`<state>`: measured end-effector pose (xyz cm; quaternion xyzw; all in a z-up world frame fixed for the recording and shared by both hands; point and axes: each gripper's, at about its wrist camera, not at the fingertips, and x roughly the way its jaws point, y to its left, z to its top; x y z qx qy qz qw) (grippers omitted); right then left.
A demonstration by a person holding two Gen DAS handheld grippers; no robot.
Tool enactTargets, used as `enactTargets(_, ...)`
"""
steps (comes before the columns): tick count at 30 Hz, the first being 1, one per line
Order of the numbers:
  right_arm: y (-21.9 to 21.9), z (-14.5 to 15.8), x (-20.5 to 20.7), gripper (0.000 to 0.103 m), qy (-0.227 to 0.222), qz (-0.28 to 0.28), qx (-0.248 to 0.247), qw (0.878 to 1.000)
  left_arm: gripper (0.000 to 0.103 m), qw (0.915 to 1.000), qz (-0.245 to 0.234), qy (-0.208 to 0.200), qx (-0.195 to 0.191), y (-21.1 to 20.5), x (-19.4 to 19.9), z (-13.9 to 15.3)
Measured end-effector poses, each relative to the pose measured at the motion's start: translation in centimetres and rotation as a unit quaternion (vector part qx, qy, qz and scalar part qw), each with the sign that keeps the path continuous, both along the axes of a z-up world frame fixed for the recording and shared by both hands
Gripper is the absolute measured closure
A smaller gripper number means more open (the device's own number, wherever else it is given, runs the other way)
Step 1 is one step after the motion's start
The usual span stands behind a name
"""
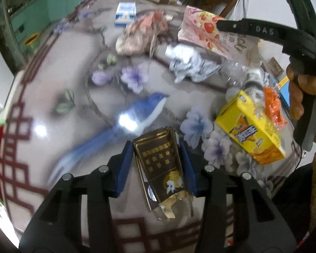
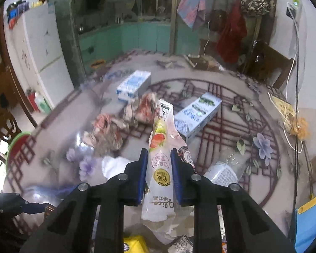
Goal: Collect trash
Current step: 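Grasp the pink drink carton with the right tool while the left tool grasps the gold cigarette box, then carry the carton and cigarette box from the table toward the red bucket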
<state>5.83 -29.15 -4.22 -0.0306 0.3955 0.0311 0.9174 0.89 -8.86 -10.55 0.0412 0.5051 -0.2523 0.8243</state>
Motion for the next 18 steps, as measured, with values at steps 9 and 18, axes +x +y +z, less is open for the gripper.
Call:
enactTargets(9,1.1,2.2,-2.3,0.081,-0.046,0.003,0.016,0.999,0.059,0.9968,0.039,-0.064,-0.027,2.6,0.8,4.2)
enactTargets(18,3.0,3.7,-5.6,0.081,-0.076,0.0,0.038,0.996,0.059,0.9877,0.083,-0.126,-0.041,6.0,1.4,7.8)
